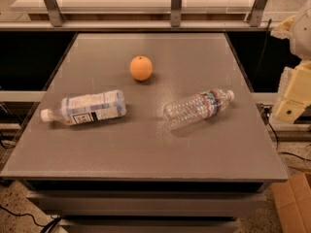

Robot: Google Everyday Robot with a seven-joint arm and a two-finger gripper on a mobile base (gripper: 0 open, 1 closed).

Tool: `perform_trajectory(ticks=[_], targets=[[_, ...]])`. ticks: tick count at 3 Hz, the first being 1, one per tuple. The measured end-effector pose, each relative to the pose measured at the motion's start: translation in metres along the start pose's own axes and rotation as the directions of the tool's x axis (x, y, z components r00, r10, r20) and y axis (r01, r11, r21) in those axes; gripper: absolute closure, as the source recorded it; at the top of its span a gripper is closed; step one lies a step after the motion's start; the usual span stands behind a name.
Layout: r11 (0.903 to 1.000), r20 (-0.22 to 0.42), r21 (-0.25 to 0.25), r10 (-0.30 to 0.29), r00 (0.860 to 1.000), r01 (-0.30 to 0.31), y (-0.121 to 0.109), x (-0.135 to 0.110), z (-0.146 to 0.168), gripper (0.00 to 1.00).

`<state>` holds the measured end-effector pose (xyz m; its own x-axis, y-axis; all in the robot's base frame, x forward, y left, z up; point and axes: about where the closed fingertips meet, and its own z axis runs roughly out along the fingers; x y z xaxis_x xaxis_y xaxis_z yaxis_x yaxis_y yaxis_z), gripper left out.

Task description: Pick blue plastic bottle

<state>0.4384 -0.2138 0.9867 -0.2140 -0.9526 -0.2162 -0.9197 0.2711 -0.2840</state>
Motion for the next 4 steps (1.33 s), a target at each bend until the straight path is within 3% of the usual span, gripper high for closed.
perform_trajectory(ticks=[2, 3, 4], targets=[[0.9998, 0.014, -0.015, -0.008, 1.000, 0.008, -0.002, -0.004, -0.003, 0.00], [0.9918, 0.035, -0.033, -0.122, 0.992, 0.123, 0.001, -0.039, -0.006, 0.00], [0.9651, 0.060, -0.051, -0.254, 0.965, 0.257, 0.010, -0.086, -0.002, 0.00]])
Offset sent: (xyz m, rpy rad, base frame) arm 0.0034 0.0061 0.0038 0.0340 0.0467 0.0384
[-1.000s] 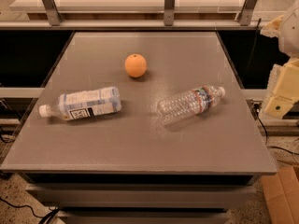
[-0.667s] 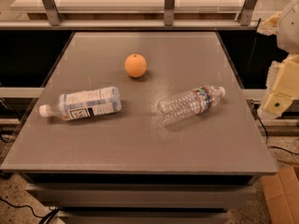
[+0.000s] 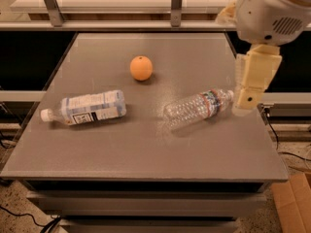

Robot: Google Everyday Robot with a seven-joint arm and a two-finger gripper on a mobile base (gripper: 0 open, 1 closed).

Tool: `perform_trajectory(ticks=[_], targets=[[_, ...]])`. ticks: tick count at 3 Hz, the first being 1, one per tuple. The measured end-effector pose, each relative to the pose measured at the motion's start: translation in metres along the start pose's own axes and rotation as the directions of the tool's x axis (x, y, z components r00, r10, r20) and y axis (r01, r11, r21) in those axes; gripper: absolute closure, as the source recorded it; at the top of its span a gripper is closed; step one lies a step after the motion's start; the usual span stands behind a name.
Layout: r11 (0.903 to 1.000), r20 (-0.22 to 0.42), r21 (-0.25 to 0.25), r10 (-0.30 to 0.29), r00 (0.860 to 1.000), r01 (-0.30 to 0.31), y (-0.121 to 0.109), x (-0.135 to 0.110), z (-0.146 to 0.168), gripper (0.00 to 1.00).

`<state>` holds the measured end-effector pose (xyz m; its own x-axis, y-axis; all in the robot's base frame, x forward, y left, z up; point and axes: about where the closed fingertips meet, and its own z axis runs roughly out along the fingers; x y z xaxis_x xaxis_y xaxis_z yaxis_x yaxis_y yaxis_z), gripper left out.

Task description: Pick blue plastic bottle

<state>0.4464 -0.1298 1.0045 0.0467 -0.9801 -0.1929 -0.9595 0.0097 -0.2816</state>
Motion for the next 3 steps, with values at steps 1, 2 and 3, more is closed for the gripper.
perform_trajectory(ticks=[1, 2, 3], targets=[[0.9903, 0.020, -0.024, -0.136, 0.990, 0.137, 0.008, -0.046, 0.006, 0.00], [0.9596, 0.044, -0.054, -0.274, 0.961, 0.276, 0.030, -0.088, 0.011, 0.00], [0.9090, 0.065, -0.050, -0.411, 0.910, 0.414, 0.057, -0.131, 0.007, 0.00]])
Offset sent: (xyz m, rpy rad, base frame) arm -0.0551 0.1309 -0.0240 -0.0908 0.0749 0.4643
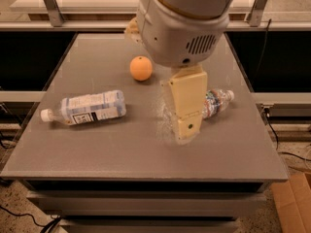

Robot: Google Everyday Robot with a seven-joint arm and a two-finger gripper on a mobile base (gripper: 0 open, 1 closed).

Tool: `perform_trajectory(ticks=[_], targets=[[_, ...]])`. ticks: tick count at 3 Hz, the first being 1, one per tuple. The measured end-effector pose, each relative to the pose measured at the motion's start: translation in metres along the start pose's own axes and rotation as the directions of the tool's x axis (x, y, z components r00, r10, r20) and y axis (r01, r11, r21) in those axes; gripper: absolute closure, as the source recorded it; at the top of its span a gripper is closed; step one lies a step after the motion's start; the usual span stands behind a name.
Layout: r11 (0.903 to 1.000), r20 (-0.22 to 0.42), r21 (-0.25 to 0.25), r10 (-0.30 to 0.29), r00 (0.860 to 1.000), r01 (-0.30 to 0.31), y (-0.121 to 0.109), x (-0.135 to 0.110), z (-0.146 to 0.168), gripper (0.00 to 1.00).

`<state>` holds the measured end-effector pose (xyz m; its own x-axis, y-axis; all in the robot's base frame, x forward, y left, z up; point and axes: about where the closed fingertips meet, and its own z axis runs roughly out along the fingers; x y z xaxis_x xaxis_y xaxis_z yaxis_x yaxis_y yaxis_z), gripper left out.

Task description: Pick blue plastic bottle

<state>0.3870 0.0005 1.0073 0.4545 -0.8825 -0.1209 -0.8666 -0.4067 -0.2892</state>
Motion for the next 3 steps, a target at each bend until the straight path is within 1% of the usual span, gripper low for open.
perform_trajectory(ticks=[1, 2, 3], targets=[[0.9994, -0.004, 0.032, -0.010, 1.000, 0.010, -0.0001, -0.0073, -0.0109, 0.00], [0.9994, -0.004, 0.032, -0.010, 1.000, 0.010, -0.0001, -0.0076, -0.0110, 0.00], [0.9993, -0.003, 0.031, -0.022, 1.000, 0.022, -0.0027, -0.0130, -0.0092, 0.00]])
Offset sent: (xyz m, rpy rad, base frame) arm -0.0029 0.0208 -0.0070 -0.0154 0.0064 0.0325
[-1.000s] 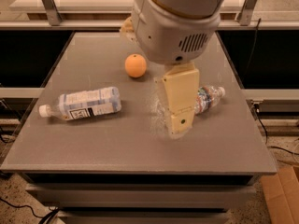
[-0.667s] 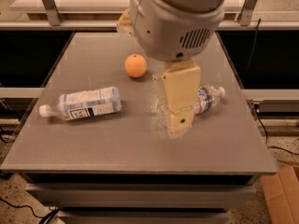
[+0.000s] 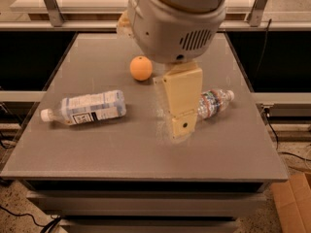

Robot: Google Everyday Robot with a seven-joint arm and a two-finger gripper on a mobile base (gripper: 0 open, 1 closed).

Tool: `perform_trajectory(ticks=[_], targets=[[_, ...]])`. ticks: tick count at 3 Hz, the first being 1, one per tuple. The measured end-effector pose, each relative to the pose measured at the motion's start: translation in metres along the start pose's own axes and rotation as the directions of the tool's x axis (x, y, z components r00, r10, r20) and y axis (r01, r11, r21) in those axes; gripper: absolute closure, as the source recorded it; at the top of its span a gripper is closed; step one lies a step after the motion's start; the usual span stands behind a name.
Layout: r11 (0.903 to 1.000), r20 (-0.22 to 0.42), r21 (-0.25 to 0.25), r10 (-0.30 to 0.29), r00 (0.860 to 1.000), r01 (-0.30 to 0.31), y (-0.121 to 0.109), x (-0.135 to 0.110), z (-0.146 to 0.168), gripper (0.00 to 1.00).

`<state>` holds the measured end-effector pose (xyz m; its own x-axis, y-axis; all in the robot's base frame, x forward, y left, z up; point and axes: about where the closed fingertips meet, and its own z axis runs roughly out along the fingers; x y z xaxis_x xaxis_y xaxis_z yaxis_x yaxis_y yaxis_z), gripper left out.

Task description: Pick blue plastic bottle

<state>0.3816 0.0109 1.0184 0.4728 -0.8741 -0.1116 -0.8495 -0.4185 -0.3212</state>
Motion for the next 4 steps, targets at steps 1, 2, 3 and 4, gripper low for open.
perform_trajectory(ticks=[1, 2, 3, 4], targets=[[0.9982, 0.005, -0.011, -0.059, 0.998, 0.059, -0.025, -0.031, 0.021, 0.00], [0.9915, 0.016, -0.039, -0.124, 0.992, 0.124, -0.064, -0.069, 0.063, 0.00], [0.9858, 0.022, -0.070, -0.151, 0.988, 0.153, -0.092, -0.093, 0.104, 0.00], [0.9845, 0.030, -0.108, -0.136, 0.990, 0.139, -0.109, -0.101, 0.147, 0.00]])
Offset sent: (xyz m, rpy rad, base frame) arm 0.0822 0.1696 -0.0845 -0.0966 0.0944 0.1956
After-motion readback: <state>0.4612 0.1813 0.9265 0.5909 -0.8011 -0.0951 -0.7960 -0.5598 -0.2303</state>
